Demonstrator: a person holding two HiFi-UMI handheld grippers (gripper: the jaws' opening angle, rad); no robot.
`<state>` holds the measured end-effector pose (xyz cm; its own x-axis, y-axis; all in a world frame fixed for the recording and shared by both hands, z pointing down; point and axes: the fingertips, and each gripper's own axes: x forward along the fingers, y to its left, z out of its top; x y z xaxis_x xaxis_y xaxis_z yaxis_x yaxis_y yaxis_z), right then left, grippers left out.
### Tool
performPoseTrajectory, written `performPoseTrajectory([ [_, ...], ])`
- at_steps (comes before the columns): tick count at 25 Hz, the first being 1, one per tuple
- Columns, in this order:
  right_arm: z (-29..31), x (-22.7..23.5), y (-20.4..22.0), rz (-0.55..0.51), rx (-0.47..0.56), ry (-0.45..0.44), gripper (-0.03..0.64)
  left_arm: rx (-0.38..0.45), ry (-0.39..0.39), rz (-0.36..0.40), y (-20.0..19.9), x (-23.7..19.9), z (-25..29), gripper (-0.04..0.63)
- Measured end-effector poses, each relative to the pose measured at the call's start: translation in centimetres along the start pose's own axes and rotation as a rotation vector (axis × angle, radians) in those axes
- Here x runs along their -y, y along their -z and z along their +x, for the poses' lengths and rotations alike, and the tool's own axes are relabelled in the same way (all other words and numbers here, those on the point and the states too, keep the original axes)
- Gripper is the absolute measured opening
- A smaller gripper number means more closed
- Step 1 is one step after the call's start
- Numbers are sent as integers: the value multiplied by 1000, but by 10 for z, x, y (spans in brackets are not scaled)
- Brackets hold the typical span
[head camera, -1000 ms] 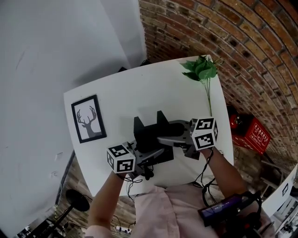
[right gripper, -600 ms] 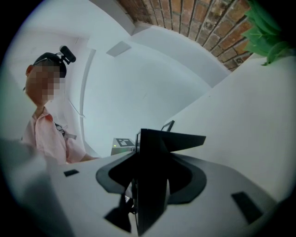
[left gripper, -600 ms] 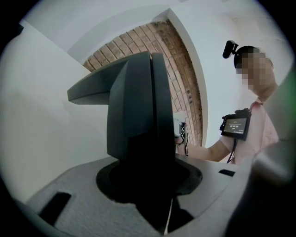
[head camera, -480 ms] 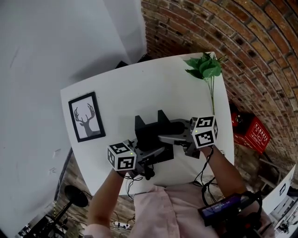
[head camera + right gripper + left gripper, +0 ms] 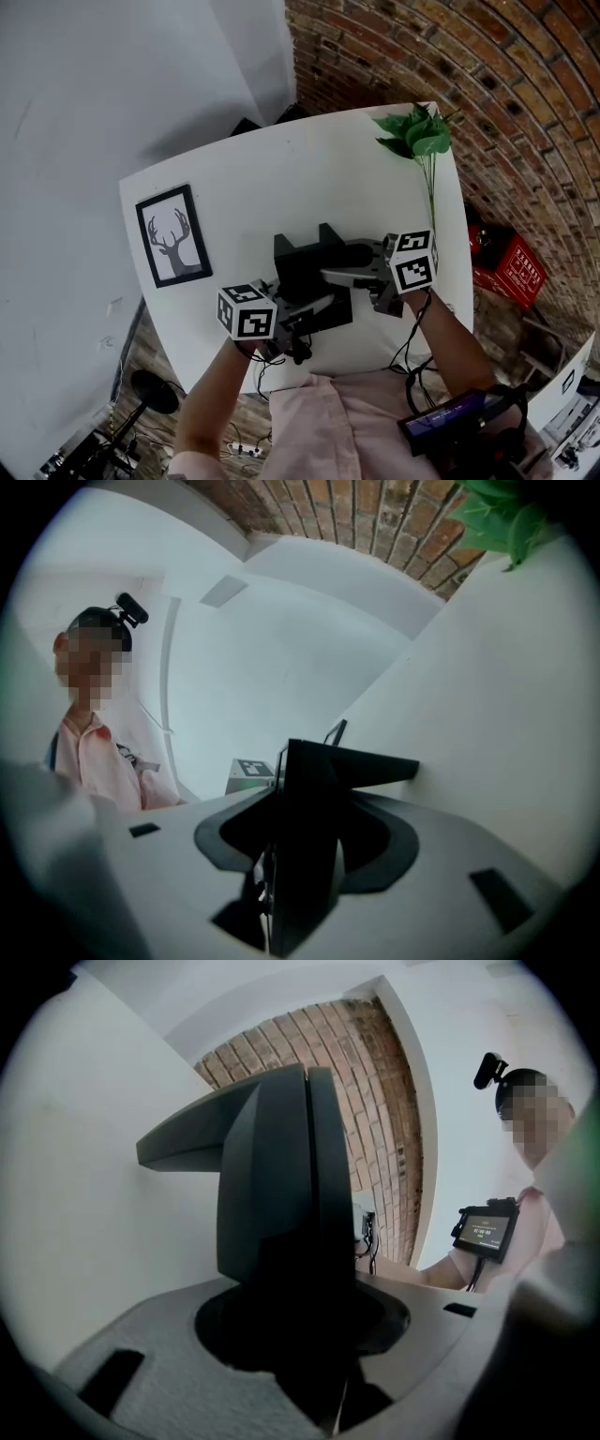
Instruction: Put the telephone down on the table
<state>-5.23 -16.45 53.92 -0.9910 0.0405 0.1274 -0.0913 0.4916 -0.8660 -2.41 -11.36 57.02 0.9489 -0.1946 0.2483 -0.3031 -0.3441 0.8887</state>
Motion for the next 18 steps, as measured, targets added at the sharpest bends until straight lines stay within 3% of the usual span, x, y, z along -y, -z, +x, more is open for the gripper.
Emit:
performPoseTrajectory([
  [8,0,0,1,25,-11,-27,192,3,-24,-2,1,-1,1,185],
  [14,-1,2,1,39,-7,-40,184,9,-40,14,-3,3,3,334],
  [18,-2,3,2,40,-11,-39,181,17,-103,26,-5,-1,2,402],
])
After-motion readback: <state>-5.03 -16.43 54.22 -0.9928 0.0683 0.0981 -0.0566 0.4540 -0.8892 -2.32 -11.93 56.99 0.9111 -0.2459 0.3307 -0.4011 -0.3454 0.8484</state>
